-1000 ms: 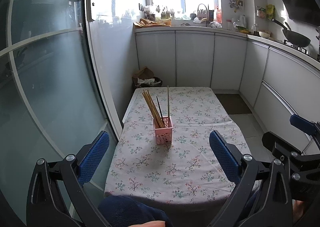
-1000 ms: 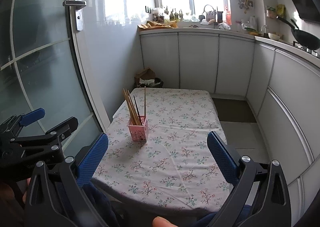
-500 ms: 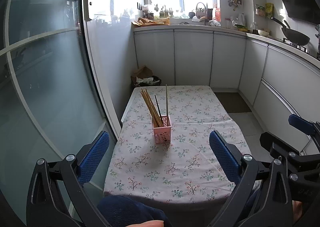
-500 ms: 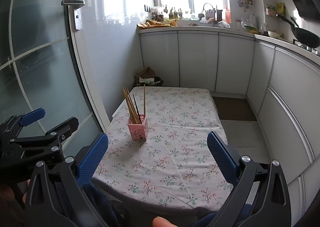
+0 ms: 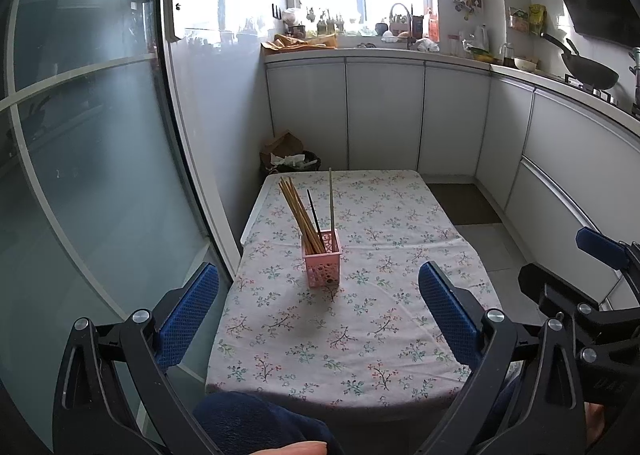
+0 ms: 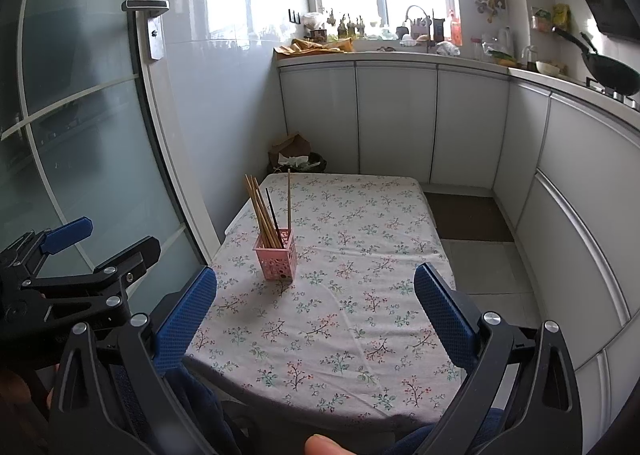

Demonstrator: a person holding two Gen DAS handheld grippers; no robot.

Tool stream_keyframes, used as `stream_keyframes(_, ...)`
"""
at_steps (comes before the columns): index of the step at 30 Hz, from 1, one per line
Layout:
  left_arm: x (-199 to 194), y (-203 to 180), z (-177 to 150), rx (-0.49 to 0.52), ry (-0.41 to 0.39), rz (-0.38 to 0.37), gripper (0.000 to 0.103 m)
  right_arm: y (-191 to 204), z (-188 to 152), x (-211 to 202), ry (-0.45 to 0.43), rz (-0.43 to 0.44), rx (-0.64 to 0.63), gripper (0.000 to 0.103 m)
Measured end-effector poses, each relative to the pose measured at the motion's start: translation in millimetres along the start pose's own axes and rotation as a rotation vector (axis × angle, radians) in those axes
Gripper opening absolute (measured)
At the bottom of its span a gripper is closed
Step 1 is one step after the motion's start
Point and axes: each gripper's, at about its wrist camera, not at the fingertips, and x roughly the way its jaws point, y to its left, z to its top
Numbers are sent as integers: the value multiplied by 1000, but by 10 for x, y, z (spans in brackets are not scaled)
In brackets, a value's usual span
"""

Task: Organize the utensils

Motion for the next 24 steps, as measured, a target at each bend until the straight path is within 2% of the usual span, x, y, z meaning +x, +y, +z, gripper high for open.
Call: stream_keyframes(24, 41, 5, -22, 9, 11, -22, 96, -4, -34, 45, 9, 0, 10, 96)
